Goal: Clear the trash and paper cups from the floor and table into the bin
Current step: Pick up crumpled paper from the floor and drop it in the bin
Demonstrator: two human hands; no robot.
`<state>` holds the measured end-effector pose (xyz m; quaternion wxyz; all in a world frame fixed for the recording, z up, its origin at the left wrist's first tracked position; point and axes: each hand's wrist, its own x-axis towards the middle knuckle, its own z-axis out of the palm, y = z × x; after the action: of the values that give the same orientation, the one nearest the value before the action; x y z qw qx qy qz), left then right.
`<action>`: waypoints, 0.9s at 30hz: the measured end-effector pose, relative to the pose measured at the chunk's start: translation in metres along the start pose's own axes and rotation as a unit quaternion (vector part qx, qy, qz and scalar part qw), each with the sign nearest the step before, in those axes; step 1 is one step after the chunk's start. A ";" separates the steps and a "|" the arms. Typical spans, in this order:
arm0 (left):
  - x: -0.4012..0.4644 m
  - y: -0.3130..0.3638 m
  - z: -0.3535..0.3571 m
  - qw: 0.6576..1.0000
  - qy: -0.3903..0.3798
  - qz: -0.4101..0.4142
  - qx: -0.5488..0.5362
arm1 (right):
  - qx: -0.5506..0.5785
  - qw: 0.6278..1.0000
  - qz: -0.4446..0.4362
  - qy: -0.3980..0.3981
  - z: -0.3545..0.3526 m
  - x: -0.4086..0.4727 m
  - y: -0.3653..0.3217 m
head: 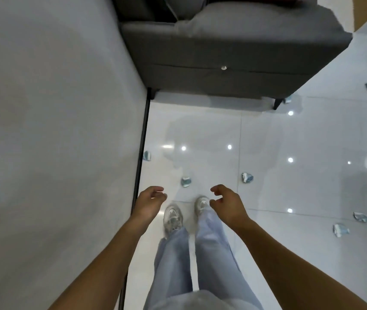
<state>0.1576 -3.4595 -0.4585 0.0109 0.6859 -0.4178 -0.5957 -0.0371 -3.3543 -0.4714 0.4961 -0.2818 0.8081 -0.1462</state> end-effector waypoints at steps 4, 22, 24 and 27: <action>0.045 -0.022 0.011 0.997 0.041 -0.023 -0.064 | -0.053 0.998 -0.015 -0.042 0.025 0.068 0.007; 0.403 -0.199 0.055 0.999 0.010 -0.022 0.036 | -0.041 0.996 0.073 -0.017 0.258 0.399 0.158; 0.439 -0.214 0.061 0.999 0.001 -0.018 0.045 | -0.062 0.996 0.054 -0.020 0.288 0.428 0.177; 0.481 -0.238 0.069 0.998 -0.011 -0.019 0.053 | -0.125 0.991 0.021 -0.035 0.324 0.458 0.201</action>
<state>0.2053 -3.5535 -0.9890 -0.0419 0.6867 -0.4355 -0.5806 0.0275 -3.4553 -1.0552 0.4876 -0.3298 0.8080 -0.0234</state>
